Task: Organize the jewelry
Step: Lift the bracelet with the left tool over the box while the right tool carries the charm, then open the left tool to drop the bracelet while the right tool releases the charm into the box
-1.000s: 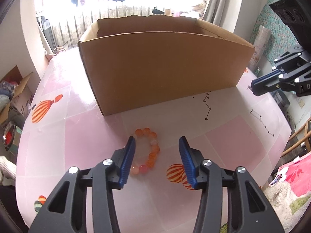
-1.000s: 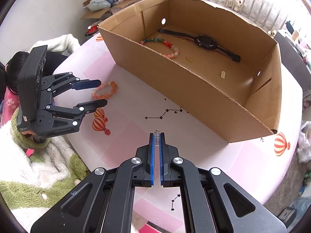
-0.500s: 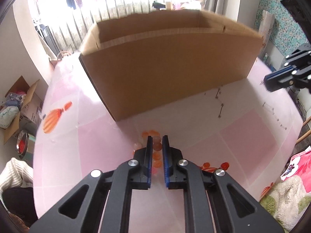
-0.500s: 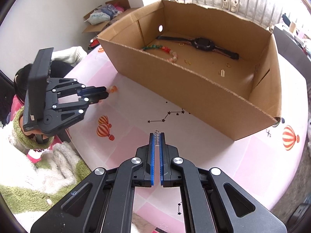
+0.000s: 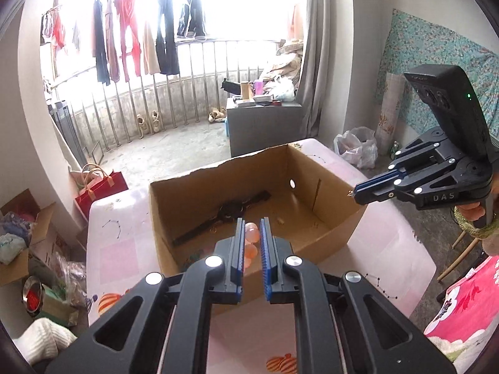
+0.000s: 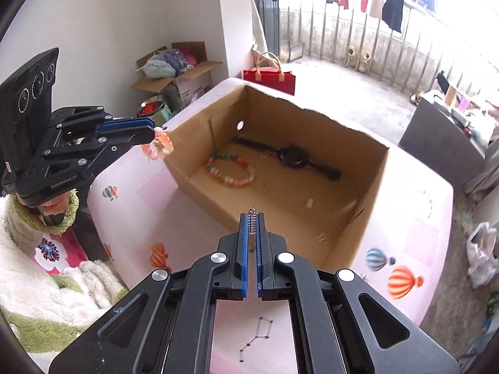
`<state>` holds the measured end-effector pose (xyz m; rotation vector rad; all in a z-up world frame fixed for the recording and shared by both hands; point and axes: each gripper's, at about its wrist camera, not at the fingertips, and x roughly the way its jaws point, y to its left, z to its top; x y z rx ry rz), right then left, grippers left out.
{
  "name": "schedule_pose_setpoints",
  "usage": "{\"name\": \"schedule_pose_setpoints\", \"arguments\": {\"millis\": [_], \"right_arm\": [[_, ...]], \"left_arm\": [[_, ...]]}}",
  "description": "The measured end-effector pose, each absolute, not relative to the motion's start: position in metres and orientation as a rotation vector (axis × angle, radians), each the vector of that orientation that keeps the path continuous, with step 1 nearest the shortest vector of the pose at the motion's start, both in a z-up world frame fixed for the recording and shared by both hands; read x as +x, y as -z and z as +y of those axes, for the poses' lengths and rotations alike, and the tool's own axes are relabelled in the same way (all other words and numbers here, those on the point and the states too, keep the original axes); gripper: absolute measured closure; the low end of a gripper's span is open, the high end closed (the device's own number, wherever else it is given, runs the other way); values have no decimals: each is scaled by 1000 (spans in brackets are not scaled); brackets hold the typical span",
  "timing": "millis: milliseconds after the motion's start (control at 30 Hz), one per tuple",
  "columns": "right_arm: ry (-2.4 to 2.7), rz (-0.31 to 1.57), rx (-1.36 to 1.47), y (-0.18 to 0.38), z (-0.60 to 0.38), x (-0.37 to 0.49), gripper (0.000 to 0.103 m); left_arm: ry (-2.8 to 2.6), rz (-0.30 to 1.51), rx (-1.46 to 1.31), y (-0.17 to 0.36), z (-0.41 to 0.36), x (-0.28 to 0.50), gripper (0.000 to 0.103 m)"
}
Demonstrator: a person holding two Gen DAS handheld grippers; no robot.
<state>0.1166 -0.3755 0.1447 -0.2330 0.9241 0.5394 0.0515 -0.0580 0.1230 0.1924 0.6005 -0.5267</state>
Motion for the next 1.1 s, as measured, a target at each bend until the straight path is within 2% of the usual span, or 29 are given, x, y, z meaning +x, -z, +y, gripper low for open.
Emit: {"name": "schedule_pose_setpoints", "arguments": {"millis": [167,367,533,633,700,800,967,1100], "right_arm": [[-539,978,-235,-137,-384,155,101],[-542,1014,-240,-123,-392,184,101],[-531,1010,-216,-116,-401,199,101],[-528,1019,-201,-111,-406,205,101],[-533,1031,-189,-108,-407,210,101],[-534,1049,-199,-104,-403,217,101],[-556,1115,-215,-99,-387,232,101],[-572,1194,-255,-90,-363,251,101]], "left_arm": [[629,747,144,-110,-91,109,94],[711,1060,99,-50,-133,178,94],[794,1232,13,-22,-148,202,94],[734,1313,89,-8,-153,206,93],[689,1323,137,-2,-152,208,93],[703,1320,69,-8,-141,208,85],[667,1140,48,-47,-109,192,81],[608,986,12,-74,-77,167,72]]}}
